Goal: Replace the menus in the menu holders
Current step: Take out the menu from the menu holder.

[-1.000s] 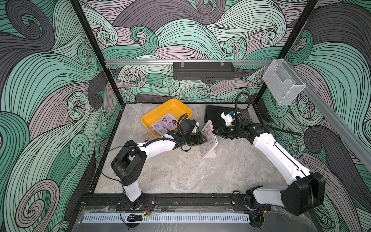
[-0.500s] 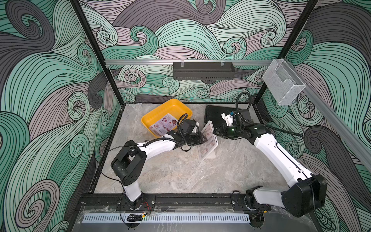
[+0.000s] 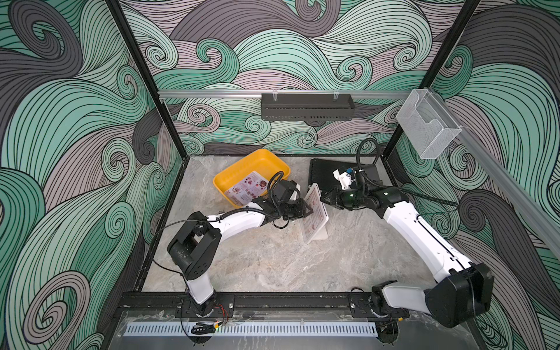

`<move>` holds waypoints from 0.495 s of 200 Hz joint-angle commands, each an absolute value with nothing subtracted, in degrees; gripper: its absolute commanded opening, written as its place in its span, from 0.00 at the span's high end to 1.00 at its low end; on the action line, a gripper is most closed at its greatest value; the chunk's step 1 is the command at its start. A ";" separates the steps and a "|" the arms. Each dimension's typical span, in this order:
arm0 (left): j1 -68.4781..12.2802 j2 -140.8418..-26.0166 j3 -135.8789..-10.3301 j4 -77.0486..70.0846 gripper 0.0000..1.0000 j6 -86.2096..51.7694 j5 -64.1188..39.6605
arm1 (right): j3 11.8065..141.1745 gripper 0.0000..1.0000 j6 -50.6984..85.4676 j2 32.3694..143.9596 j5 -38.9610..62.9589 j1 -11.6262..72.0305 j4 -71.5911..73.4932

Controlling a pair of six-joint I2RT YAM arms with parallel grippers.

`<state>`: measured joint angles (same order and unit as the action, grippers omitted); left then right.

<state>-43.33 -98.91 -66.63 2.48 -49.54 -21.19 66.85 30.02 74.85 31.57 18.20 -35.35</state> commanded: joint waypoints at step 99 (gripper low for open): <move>-43.05 -97.76 -67.35 2.55 0.67 -48.19 -18.76 | 74.47 1.00 26.67 69.53 27.99 18.36 -41.03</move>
<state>-43.33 -98.91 -66.63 2.52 -49.34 -20.86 70.50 29.54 72.66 30.33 18.20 -37.78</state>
